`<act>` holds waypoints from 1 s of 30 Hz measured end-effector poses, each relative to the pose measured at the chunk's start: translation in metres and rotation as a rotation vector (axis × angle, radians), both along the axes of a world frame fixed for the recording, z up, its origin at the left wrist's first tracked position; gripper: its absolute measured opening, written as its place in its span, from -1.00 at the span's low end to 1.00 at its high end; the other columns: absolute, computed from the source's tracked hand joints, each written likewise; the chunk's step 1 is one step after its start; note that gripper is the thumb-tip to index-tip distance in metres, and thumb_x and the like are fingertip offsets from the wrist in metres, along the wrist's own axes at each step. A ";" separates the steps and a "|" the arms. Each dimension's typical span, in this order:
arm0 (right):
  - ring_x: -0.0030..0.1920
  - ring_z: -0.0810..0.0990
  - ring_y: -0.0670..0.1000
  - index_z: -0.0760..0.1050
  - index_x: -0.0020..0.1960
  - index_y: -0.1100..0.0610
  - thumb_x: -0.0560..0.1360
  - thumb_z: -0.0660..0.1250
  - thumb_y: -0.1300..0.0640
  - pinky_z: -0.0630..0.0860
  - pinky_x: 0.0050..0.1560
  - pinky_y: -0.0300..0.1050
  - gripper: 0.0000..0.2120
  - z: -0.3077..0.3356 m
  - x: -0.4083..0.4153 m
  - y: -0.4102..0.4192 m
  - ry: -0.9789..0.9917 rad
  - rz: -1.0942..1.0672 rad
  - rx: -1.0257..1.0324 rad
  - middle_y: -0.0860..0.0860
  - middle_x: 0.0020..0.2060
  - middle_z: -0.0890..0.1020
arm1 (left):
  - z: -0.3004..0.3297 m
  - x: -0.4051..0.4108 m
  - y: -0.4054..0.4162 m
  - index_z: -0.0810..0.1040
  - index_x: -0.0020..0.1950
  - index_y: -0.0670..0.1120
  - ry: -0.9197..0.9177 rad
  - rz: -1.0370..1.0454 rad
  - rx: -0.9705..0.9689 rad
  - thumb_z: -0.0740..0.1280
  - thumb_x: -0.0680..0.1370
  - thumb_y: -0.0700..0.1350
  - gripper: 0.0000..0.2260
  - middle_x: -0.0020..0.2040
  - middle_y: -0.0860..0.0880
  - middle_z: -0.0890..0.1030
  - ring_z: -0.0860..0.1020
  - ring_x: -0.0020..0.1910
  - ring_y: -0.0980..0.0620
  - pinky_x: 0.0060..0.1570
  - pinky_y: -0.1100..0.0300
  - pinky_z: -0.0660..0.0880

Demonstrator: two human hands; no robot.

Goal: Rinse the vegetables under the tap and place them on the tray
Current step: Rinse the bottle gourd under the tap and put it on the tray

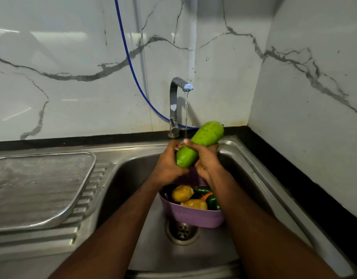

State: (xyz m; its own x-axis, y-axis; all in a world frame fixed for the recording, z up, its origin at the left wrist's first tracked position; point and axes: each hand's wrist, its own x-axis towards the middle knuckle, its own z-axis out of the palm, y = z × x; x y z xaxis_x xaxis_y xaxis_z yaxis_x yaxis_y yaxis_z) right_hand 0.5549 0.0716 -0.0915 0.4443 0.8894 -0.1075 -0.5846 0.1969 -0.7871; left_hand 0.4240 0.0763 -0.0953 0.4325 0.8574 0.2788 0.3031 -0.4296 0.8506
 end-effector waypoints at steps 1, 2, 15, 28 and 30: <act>0.09 0.70 0.27 0.25 0.40 0.06 0.13 0.68 0.34 0.66 0.06 0.33 -0.03 -0.004 -0.007 0.002 -0.031 0.013 0.027 0.30 0.18 0.62 | -0.001 0.002 -0.001 0.34 0.19 0.09 0.069 0.047 0.046 0.55 0.23 -0.03 -0.38 0.06 0.00 0.58 0.60 -0.02 -0.01 -0.11 0.02 0.59; 0.11 0.70 0.25 0.25 0.41 0.04 0.16 0.66 0.38 0.66 0.10 0.29 -0.04 -0.007 -0.015 0.004 -0.083 0.032 0.043 0.28 0.18 0.62 | -0.001 0.002 0.001 0.32 0.18 0.15 0.142 0.102 0.081 0.54 0.23 0.04 -0.39 0.05 0.02 0.60 0.60 -0.02 -0.02 -0.09 0.00 0.57; -0.06 0.69 0.19 0.39 0.44 0.23 0.15 0.68 0.26 0.67 -0.16 0.12 -0.09 0.005 -0.006 0.011 0.151 0.062 0.040 0.27 0.09 0.65 | 0.007 -0.034 0.001 0.43 0.28 0.14 0.193 0.029 -0.015 0.55 0.12 -0.01 -0.27 0.08 0.04 0.60 0.60 0.04 -0.04 -0.02 0.00 0.60; -0.09 0.70 0.12 0.52 0.19 0.04 0.62 0.28 0.21 0.60 0.01 0.13 -0.81 0.010 -0.004 -0.001 0.104 0.224 0.267 0.11 -0.03 0.69 | 0.001 -0.083 -0.011 0.71 0.03 -0.19 -0.500 -0.413 -1.060 0.58 0.17 0.09 -0.47 -0.16 -0.23 0.62 0.57 -0.46 -0.17 -0.51 0.15 0.53; -0.01 0.68 0.15 0.42 0.35 -0.04 0.60 0.29 0.26 0.57 0.08 0.22 -0.63 0.004 -0.014 0.002 0.143 0.208 0.286 0.12 0.08 0.67 | 0.003 -0.076 -0.013 0.71 0.01 -0.20 -0.556 -0.411 -1.112 0.56 0.19 0.13 -0.47 -0.19 -0.21 0.60 0.54 -0.49 -0.11 -0.55 0.22 0.49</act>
State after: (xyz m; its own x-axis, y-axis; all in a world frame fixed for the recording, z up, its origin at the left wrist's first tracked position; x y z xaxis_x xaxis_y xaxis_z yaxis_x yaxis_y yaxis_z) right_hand 0.5406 0.0740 -0.0872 0.2499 0.9620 0.1101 -0.7350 0.2625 -0.6252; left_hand 0.3478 0.0637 -0.0918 0.7731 0.5772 -0.2630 -0.1859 0.6026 0.7761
